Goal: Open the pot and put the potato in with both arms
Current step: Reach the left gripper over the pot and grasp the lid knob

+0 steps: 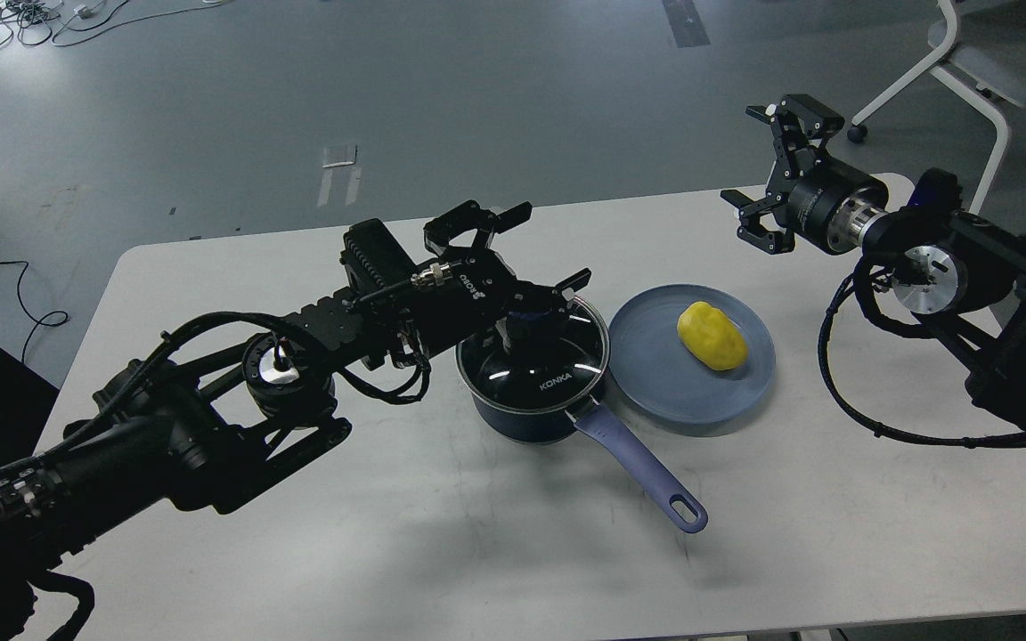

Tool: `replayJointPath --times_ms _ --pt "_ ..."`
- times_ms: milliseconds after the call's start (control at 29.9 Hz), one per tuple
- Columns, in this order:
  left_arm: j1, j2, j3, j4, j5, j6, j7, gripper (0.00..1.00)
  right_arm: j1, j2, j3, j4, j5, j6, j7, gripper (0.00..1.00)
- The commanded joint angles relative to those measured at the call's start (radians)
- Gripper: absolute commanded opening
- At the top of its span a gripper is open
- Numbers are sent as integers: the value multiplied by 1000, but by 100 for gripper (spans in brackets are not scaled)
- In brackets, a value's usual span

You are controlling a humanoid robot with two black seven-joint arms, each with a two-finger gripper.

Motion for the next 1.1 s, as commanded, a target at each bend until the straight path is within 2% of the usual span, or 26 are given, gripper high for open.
replayJointPath --times_ms 0,936,1070 --pt "33 -19 -3 36 10 1 0 97 0 2 -1 -9 0 0 2 100" --pt "118 -8 -2 42 18 1 0 97 3 -3 -8 -28 0 0 0 100" --pt "121 -8 0 42 18 1 0 91 1 -4 -9 -28 0 0 0 100"
